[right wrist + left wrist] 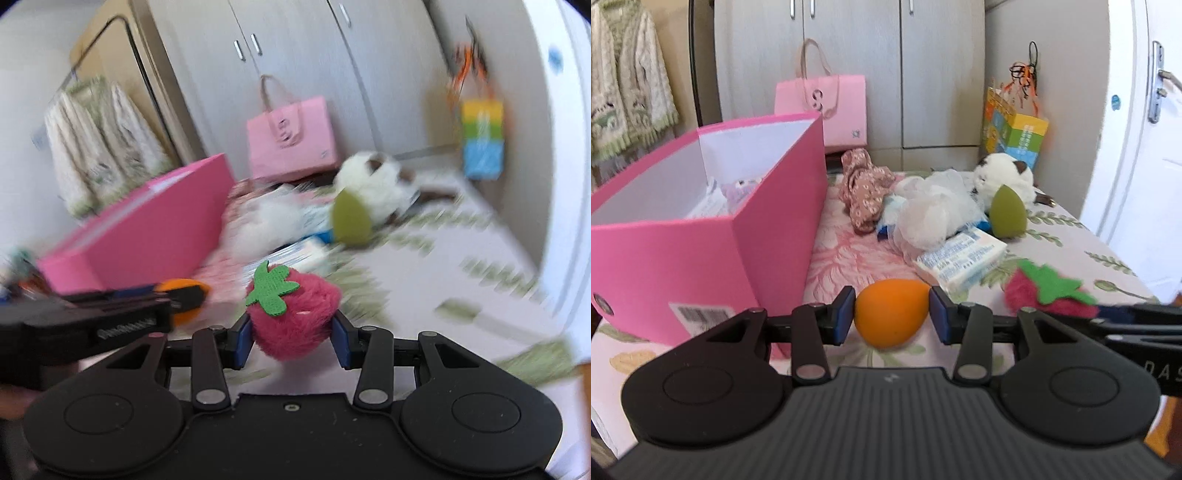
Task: Organize soft objects
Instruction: 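Carry the orange sponge and strawberry pom-pom with both tools over the pink box, then open both tools to drop the sponge and pom-pom into the box, then move both tools back to the table toward the wipes pack, then close the left tool on the white mesh puff while the right tool grasps the white rectangular pack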
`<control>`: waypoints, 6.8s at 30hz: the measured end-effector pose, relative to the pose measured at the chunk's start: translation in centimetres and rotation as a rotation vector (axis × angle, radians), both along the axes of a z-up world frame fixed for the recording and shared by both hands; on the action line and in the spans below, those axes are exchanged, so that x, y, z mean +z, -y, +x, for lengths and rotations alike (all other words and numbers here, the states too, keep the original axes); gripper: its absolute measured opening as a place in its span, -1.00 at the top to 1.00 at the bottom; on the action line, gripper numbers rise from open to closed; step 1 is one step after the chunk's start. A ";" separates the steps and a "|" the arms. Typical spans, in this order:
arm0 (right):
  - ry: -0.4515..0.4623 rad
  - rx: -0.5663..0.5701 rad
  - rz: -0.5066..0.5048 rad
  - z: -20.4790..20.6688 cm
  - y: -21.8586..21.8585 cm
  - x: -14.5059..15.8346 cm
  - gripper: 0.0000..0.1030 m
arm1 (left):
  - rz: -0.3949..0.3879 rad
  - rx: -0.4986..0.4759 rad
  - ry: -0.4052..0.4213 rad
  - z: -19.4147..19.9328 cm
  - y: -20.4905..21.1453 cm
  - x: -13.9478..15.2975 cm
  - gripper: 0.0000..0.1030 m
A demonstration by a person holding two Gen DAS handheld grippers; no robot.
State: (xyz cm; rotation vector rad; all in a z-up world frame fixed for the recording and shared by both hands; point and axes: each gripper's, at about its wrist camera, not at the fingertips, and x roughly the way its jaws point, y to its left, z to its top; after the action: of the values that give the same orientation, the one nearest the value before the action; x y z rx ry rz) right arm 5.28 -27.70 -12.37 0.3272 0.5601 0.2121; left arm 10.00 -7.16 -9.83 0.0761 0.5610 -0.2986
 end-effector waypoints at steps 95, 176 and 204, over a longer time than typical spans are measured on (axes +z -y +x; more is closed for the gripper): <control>0.007 0.448 -0.540 22.6 -18.2 12.2 -0.15 | 0.137 -0.059 -0.188 18.5 -15.9 11.3 -0.20; 0.042 0.315 -0.380 6.7 -2.4 1.7 -0.59 | 0.068 -0.328 0.011 5.5 1.4 4.8 -0.47; -0.035 0.341 -0.418 12.1 -2.8 0.2 -0.81 | 0.012 -0.249 -0.080 12.2 4.8 0.0 0.09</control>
State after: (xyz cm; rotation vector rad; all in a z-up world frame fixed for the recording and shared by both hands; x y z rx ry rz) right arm 17.40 -24.93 -12.20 -0.1735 0.6776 0.4104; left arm 22.17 -12.00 -9.78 0.1467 0.6340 -0.5428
